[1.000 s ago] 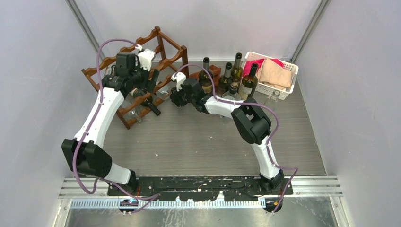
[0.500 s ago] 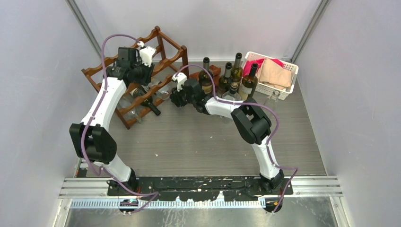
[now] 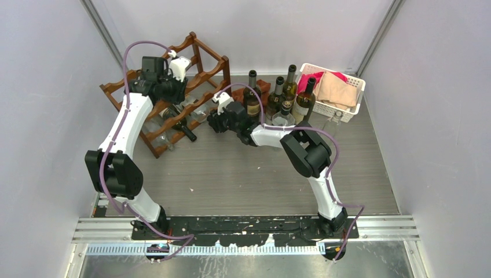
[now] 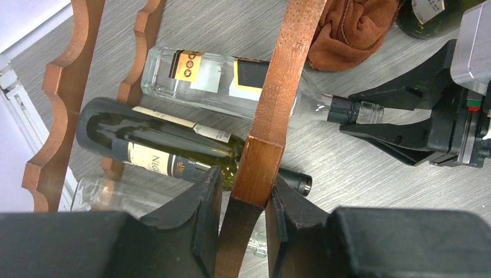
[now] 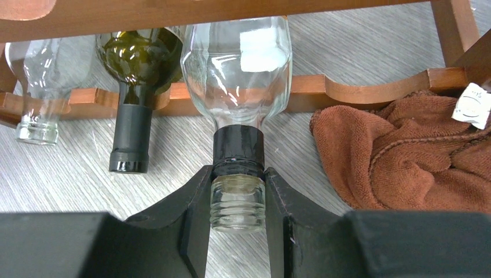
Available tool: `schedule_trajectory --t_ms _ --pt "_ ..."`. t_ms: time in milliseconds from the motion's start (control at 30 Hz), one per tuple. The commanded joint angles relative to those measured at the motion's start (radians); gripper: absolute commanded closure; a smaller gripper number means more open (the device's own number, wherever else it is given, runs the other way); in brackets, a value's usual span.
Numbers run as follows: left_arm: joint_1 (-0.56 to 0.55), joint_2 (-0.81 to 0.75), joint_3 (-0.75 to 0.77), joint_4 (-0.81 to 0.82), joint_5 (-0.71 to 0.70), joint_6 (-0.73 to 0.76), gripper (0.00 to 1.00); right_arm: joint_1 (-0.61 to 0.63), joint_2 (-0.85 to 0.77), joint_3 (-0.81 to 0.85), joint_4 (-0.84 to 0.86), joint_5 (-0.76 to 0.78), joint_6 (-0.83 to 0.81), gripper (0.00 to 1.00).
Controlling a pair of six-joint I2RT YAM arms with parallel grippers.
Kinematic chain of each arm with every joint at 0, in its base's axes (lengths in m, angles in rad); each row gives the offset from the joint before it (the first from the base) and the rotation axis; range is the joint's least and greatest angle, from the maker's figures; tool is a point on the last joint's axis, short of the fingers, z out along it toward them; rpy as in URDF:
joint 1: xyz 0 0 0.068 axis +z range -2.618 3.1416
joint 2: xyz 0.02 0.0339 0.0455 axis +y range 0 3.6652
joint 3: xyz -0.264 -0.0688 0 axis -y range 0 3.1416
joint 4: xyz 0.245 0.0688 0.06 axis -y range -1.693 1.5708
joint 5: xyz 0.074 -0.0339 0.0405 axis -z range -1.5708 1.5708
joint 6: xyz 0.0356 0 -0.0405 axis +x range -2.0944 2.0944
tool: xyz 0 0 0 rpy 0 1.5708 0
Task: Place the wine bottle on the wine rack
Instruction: Place the wine bottle in the wine rack.
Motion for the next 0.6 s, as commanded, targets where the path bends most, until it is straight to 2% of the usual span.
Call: schedule_trajectory --t_ms 0,267,567 --pt "0.006 -0.004 0.043 -0.001 0.053 -0.020 0.75 0.006 0.017 -0.029 0.053 0.050 0.009 0.99" --pt "0.009 -0.006 0.044 0.006 0.086 -0.033 0.77 0.012 -0.004 -0.060 0.052 0.051 0.022 0.99" --pt "0.012 -0.016 0.033 0.003 0.110 -0.048 0.78 0.012 0.020 -0.005 -0.027 0.051 0.160 0.99"
